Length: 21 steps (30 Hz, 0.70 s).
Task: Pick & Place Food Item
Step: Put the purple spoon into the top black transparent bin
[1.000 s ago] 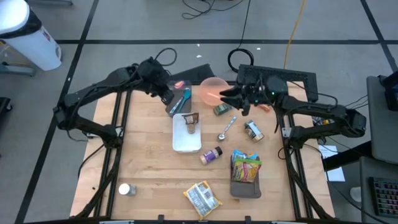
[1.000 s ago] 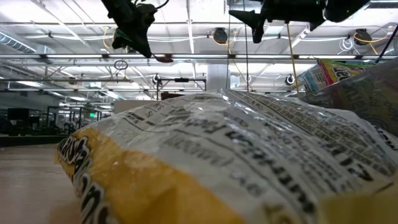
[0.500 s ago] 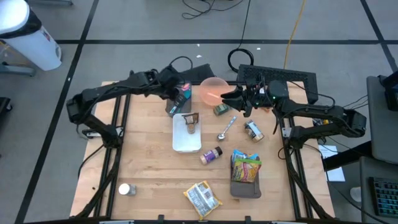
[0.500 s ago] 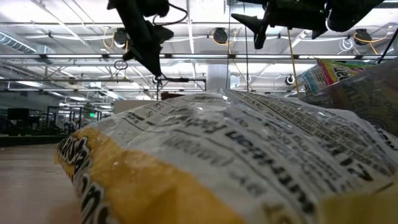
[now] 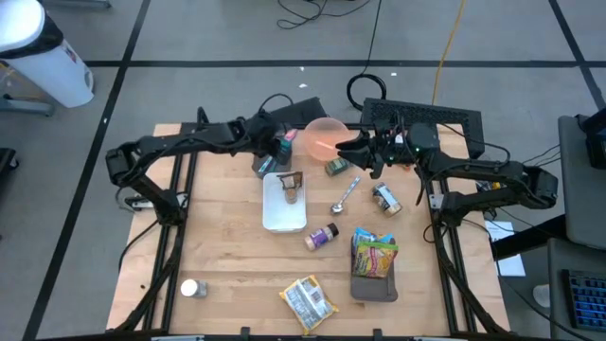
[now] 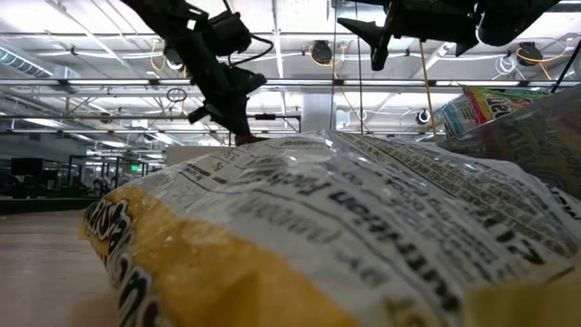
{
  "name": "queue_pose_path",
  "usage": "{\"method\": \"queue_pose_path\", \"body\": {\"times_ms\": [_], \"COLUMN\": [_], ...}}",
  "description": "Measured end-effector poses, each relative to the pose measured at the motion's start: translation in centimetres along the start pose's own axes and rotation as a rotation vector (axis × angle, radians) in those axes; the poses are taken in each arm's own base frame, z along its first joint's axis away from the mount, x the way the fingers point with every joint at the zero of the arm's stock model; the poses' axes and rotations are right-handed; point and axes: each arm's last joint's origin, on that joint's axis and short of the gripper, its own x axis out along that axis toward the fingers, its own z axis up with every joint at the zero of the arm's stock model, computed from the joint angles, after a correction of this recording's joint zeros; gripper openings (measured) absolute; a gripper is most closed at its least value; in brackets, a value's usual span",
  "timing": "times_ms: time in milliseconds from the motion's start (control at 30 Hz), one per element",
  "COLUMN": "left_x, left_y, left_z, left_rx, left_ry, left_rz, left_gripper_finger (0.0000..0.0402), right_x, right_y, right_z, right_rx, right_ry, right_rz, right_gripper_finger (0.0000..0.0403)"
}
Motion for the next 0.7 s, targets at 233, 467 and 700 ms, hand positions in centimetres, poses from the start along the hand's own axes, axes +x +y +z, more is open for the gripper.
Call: {"method": "queue_pose_path", "body": {"times_ms": [233,467,700], "left_x": [1.4,2.6,2.8], "left_y": [0.3,0.8,1.5], "left_z": [-2.3,-4.2,-4.6], "left_rx": [-0.057,-0.162,-0.165], "left_ry": [-0.022,-0.072,-0.127], "left_rz": [0.071,0.092,0.187], "left_gripper_finger": [0.0008,0.0008,0.0008], "right_x": [0.0,0.1,0.1], "right_y": [-0.1,0.0,0.1], "right_z": [0.1,0.0,-0.1], "right_rx": [0.008,0.009,0.005], "right_ry": [-0.016,-0.025,-0.024], "right_rz": [-0.020,-0.031,-0.030], "right_gripper_finger": [0.0169,0.0169,0.0169]}}
